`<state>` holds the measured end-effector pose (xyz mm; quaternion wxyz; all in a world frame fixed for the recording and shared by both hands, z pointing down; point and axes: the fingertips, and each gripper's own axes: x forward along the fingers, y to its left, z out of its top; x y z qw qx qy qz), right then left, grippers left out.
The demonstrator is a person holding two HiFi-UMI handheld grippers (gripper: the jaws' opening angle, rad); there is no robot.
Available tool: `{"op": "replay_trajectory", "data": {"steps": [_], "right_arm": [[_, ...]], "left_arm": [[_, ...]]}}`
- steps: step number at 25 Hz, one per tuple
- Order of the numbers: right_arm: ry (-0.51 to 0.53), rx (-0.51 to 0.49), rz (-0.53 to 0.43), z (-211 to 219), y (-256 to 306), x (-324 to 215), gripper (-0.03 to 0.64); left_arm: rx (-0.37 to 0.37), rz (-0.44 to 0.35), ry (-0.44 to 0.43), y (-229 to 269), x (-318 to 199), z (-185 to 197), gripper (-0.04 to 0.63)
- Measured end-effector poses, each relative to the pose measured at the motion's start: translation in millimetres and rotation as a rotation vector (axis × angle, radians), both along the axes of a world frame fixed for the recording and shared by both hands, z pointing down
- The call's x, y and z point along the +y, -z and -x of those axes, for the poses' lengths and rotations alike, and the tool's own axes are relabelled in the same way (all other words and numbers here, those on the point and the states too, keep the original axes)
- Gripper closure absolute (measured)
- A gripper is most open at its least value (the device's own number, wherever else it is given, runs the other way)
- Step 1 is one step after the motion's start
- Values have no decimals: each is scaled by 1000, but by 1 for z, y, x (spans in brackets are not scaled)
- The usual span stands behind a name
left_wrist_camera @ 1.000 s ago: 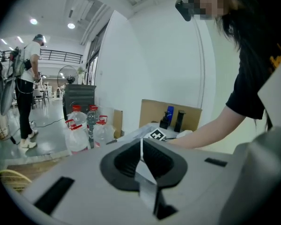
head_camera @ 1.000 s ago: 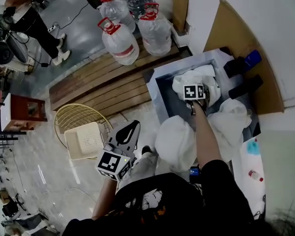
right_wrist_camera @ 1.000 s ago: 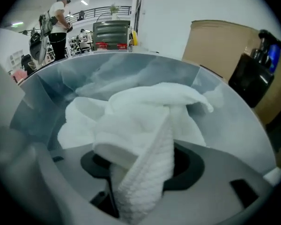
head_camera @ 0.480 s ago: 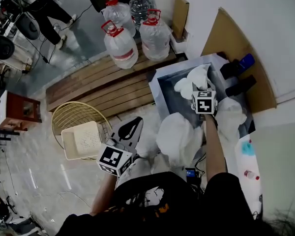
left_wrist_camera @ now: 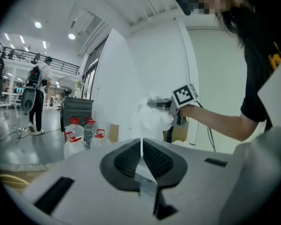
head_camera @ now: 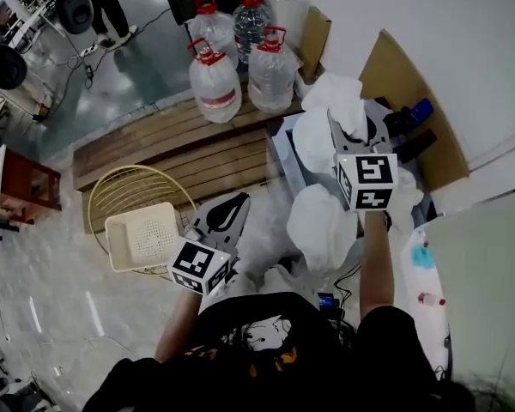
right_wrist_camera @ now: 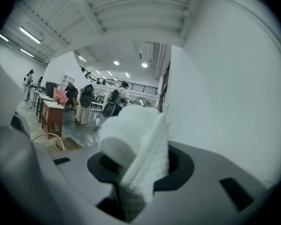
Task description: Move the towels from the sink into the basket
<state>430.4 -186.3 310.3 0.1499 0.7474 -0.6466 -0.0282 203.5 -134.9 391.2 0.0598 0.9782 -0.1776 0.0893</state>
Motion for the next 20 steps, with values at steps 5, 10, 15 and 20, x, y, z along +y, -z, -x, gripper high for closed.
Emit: {"op": "replay_trajectory", "data": {"steps": [5,10,15,20], "right_arm": [[162,22,-108,105,56,-9,466],[339,-39,-127,215,63,-31,466],[517,-103,-74,329,27,-54,466],[704,-162,3,449,-30,-77,466]], "left_arm": [[15,-6,81,-1,-9,65,577],[16,0,218,-3,-25,143,577],[9,17,357,-16,-35,223,577],[-7,40,499,-32,-35,307,577]]}}
